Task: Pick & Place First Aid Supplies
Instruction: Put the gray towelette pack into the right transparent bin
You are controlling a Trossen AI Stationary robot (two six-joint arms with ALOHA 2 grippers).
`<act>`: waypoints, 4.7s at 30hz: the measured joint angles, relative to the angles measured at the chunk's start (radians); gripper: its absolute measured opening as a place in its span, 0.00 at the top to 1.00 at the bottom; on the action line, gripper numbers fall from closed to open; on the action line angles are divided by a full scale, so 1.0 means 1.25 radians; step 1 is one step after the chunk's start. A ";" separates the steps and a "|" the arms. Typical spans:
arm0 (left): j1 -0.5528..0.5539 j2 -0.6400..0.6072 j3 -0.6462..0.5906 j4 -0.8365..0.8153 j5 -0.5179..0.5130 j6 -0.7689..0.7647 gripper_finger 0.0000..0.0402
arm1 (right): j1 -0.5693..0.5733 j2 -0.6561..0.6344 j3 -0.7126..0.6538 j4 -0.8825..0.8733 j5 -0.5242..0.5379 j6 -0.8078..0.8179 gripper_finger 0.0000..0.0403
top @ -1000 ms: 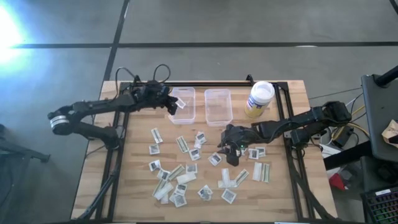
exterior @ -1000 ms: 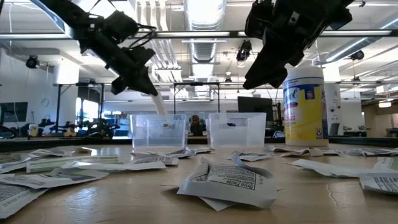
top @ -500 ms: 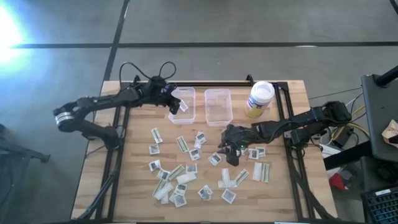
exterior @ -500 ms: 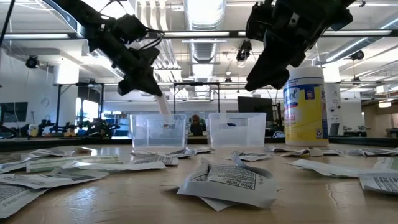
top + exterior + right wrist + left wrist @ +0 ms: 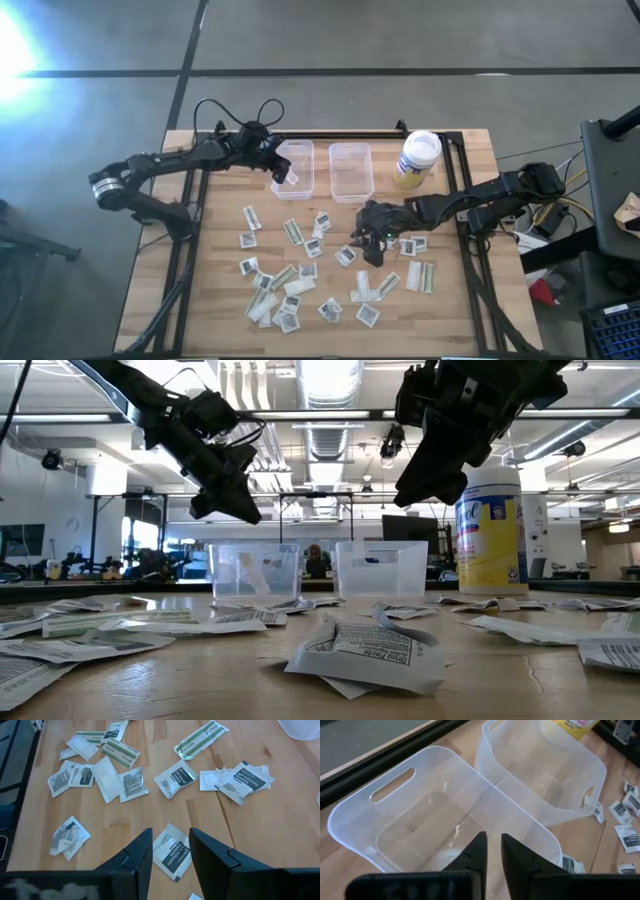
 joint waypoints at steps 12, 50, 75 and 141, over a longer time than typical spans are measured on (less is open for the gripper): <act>-0.003 -0.021 0.085 -0.061 -0.001 0.084 0.75 | 0.003 -0.002 0.000 -0.028 -0.002 -0.006 0.73; -0.532 -0.175 -0.137 0.149 -0.089 0.116 0.76 | 0.063 -0.131 0.004 -0.380 0.068 -0.007 0.75; -0.540 -0.176 -0.209 0.233 -0.107 0.088 0.76 | 0.218 -0.130 0.106 -0.377 0.290 -0.154 0.57; -0.541 -0.177 -0.209 0.227 -0.107 0.095 0.76 | -0.062 0.266 0.026 0.072 -0.078 0.278 0.58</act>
